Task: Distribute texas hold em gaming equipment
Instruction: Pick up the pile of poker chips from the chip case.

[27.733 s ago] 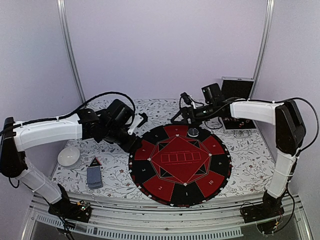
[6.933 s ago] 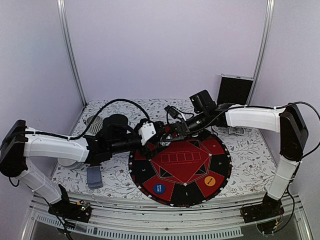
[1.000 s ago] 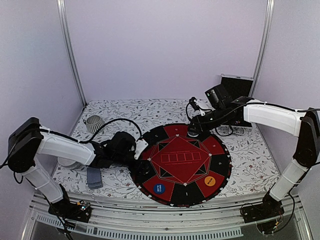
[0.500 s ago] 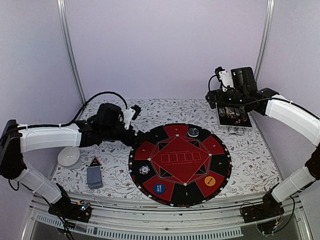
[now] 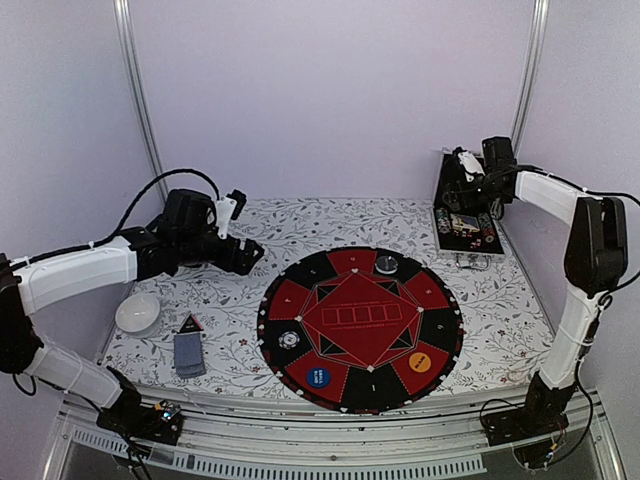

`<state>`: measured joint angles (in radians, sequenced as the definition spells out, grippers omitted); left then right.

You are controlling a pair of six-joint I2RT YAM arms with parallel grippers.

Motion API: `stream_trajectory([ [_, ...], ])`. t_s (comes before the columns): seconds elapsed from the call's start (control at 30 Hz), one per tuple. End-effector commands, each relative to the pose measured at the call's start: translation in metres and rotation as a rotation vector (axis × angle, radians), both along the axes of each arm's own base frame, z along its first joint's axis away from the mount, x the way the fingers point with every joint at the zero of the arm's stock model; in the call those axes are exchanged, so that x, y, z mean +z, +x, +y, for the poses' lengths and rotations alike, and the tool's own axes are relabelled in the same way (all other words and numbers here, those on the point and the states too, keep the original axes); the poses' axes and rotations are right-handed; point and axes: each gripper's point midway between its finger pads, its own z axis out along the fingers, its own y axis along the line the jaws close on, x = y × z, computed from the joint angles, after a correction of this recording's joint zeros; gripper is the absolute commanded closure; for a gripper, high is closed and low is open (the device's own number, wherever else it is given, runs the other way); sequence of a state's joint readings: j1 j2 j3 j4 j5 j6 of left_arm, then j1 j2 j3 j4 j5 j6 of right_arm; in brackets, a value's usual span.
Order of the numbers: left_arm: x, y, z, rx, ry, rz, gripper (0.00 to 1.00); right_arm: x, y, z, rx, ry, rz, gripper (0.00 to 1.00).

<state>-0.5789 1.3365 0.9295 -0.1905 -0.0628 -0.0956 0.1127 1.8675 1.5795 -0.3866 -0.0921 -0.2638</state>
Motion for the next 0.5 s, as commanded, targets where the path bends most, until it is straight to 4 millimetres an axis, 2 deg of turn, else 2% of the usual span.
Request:
stream_trajectory([
  [0.0, 0.001, 0.005, 0.008, -0.007, -0.014, -0.015, 0.03, 0.001, 0.038, -0.021, -0.036, 0.16, 0.054, 0.18],
  [0.07, -0.001, 0.009, 0.01, -0.002, -0.016, -0.013, 0.03, -0.023, 0.052, -0.023, -0.087, 0.189, 0.115, 0.32],
  [0.1, -0.003, 0.01, 0.01, -0.003, -0.017, -0.01, 0.03, -0.043, 0.058, -0.022, -0.105, 0.211, 0.159, 0.38],
  [0.2, -0.009, 0.015, 0.011, -0.007, -0.012, 0.003, 0.03, -0.067, 0.07, -0.018, -0.127, 0.259, 0.204, 0.49],
  [0.3, -0.017, 0.016, 0.013, -0.009, 0.008, 0.025, 0.03, -0.079, 0.077, -0.015, -0.092, 0.244, 0.197, 0.53],
  [0.4, -0.022, 0.015, 0.014, -0.015, 0.025, 0.045, 0.03, -0.079, 0.08, -0.017, 0.008, 0.128, 0.15, 0.52],
  [0.47, -0.022, 0.013, 0.015, -0.024, 0.028, 0.045, 0.03, -0.08, 0.075, -0.009, 0.137, 0.062, 0.129, 0.49],
])
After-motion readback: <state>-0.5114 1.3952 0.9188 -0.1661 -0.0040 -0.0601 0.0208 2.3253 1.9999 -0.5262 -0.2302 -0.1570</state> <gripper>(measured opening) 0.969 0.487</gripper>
